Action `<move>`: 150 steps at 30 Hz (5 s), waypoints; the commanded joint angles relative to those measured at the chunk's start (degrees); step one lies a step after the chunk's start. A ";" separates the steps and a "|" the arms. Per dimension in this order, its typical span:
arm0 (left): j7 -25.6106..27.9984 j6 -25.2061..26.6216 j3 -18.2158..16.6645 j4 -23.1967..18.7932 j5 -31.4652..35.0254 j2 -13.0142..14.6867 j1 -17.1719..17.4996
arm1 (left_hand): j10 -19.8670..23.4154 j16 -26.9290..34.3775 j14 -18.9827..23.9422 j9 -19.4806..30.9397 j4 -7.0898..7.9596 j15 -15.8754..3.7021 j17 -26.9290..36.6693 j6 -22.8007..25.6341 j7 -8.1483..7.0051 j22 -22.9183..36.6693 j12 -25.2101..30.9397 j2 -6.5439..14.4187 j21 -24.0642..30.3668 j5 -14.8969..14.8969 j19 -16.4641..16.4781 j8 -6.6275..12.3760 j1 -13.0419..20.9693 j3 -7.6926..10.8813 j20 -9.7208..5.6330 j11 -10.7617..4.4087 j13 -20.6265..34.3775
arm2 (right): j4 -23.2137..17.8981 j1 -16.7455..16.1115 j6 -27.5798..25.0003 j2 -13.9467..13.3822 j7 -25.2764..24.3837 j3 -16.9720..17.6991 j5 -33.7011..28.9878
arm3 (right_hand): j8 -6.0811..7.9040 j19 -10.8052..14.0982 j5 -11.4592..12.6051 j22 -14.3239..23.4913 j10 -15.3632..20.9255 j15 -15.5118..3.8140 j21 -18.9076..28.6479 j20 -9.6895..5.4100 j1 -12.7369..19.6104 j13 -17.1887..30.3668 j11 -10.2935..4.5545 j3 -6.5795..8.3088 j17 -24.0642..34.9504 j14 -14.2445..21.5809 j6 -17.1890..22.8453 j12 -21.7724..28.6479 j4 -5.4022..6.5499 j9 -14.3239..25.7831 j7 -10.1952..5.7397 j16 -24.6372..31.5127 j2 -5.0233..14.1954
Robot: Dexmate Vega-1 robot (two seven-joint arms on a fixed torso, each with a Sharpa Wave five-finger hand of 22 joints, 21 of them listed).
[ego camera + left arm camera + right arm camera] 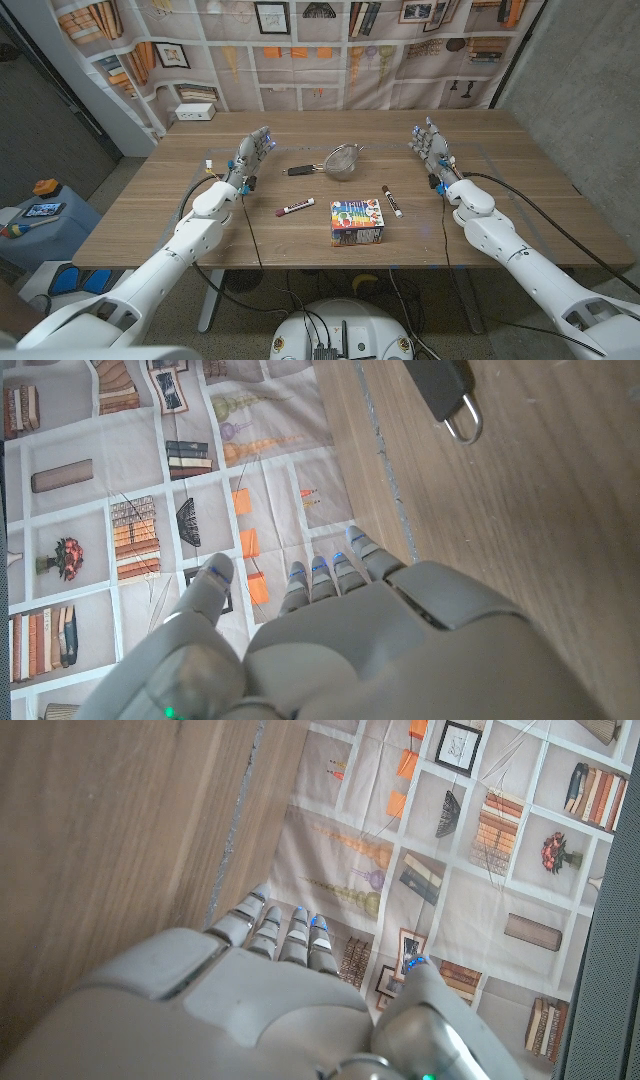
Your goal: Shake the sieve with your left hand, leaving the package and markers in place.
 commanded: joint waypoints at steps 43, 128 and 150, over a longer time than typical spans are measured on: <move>6.11 13.00 4.29 -16.52 18.68 14.37 -2.04 | 4.52 0.75 3.15 0.38 -5.01 -3.61 0.34 5.16 -4.16 -0.03 1.10 -4.86 0.02 1.07 2.13 2.17 11.29 2.35 -3.42 -5.35 0.27 | 2.83 -0.59 3.68 -1.51 3.18 1.71 0.74 | 0.43 0.22 0.42 0.20 0.22 -0.28 0.26 -0.14 0.20 -0.69 -0.26 1.05 -1.46 0.22 0.46 0.49 -0.70 0.06 -0.36 0.40 0.56; -21.20 51.82 30.62 -30.10 81.34 13.51 -21.59 | 8.30 0.71 0.84 0.41 -4.33 1.15 0.40 7.88 -5.69 0.06 0.59 -14.66 0.14 1.61 -8.96 1.21 30.16 2.06 9.54 -7.52 0.25 | 0.62 -2.70 3.73 -1.62 0.29 2.38 0.47 | 0.44 0.29 0.21 0.19 0.19 0.02 0.26 -0.08 -0.55 -1.25 -0.10 1.75 -3.56 0.29 0.09 0.63 -1.14 0.05 -0.62 0.83 0.62; -23.35 53.38 33.13 -26.56 87.99 9.27 -21.96 | 10.14 0.53 0.53 0.40 -4.28 0.09 0.40 9.08 -5.47 0.09 0.92 -15.01 -0.44 1.46 -10.37 1.60 31.47 1.35 9.15 -8.13 0.25 | -0.19 -3.63 3.46 -1.27 -0.80 2.50 0.68 | 0.46 0.25 0.17 0.19 0.14 -0.03 0.23 -0.05 -0.73 -1.29 -0.06 1.95 -4.01 0.27 0.08 0.64 -1.25 0.05 -0.62 0.89 0.64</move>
